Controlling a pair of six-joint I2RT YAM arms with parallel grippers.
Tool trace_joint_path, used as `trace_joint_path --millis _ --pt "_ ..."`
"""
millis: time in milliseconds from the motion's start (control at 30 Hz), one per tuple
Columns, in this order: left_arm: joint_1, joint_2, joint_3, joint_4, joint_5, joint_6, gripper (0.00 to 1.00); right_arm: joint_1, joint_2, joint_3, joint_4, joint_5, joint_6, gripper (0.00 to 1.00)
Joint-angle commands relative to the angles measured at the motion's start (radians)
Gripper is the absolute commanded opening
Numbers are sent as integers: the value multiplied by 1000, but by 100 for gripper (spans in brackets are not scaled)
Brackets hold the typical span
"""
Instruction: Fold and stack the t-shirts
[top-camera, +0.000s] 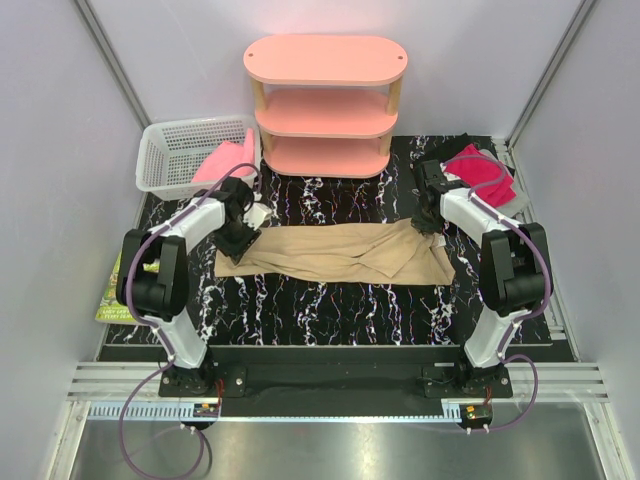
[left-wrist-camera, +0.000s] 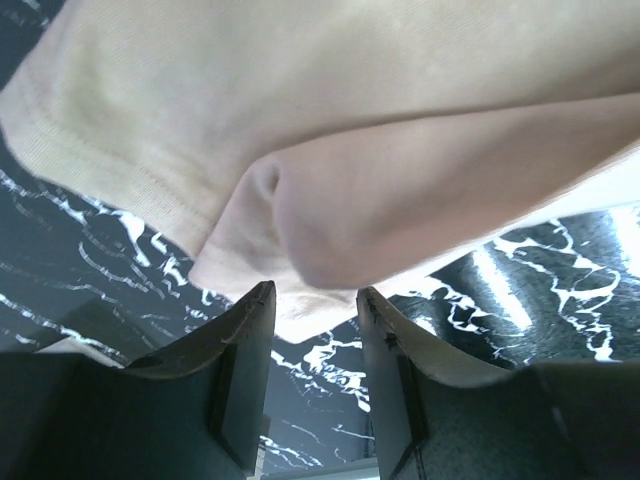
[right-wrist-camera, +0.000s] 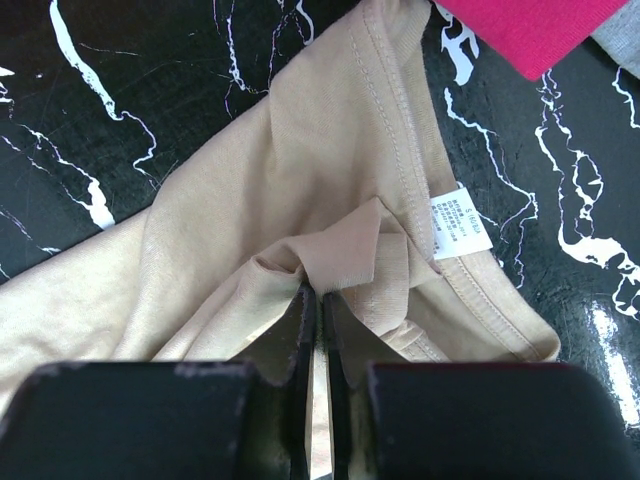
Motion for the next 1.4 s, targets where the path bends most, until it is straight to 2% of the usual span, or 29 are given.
trace_joint_path --millis 0,200,600,900,1033,1067,1167,1367 --pt "-3 2 34 -13 59 -14 43 -6 -54 -3 17 5 -10 9" --pt "-3 -71 -1 -30 83 -2 44 -6 -46 1 19 0 -4 9" --pt "-1 39 22 -3 49 -9 43 -6 -57 -6 20 3 -4 9" --pt "-3 48 0 23 21 -6 43 -6 -54 -6 20 -5 -1 9" --pt "-1 50 0 23 21 -5 32 -7 -58 -14 22 -3 -2 9" --pt "-1 47 0 25 21 -3 26 -6 -60 -16 22 -1 -2 9" --pt "-1 50 5 25 21 0 16 -6 -61 -20 23 -1 -2 9" --pt "-1 51 0 26 -8 4 15 -6 -66 -20 23 2 -4 8"
